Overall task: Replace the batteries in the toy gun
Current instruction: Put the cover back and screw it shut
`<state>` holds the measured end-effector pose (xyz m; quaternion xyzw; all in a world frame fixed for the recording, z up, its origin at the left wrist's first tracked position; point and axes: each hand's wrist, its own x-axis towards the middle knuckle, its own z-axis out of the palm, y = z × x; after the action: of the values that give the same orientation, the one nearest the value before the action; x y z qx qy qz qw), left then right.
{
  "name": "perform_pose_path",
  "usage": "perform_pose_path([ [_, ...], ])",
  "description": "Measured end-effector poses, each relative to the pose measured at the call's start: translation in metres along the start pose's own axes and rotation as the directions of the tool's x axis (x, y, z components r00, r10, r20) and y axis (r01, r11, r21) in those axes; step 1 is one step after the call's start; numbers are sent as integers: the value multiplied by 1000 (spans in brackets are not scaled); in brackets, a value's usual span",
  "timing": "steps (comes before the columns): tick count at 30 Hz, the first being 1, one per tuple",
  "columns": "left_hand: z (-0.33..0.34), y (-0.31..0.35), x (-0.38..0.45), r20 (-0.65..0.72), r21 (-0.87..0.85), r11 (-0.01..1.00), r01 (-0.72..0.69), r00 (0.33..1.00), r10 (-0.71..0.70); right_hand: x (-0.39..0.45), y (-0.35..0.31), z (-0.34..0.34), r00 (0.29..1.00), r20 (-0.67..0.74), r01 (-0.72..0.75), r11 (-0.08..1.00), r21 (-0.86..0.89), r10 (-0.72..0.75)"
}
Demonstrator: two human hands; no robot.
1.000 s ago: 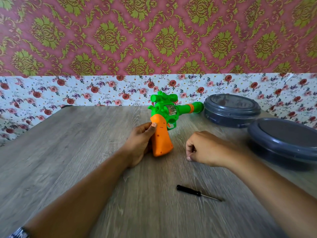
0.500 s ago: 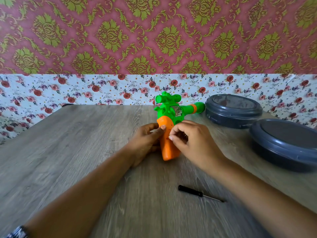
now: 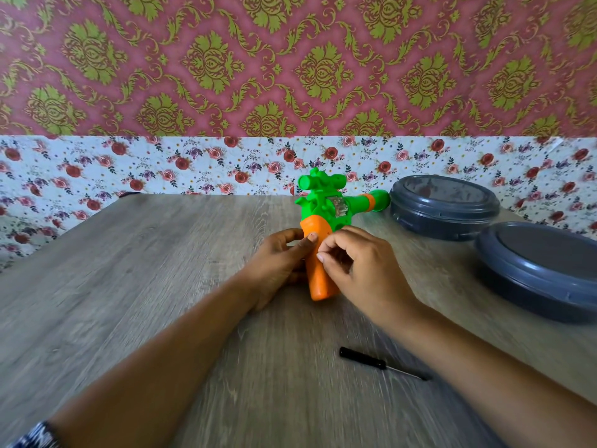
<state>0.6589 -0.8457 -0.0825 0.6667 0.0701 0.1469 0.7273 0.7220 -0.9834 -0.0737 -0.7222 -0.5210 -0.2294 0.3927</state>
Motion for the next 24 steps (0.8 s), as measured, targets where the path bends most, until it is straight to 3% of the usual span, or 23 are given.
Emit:
perform_pose_path([
  [14, -1, -1, 1, -4, -4, 1000, 14, 1000, -14, -4, -1, 1, 1000, 11, 2, 999, 44, -3],
  [24, -2, 0, -1, 16, -43, 999, 20, 1000, -19, -11, 0, -5, 982, 73, 177, 981, -78, -172],
])
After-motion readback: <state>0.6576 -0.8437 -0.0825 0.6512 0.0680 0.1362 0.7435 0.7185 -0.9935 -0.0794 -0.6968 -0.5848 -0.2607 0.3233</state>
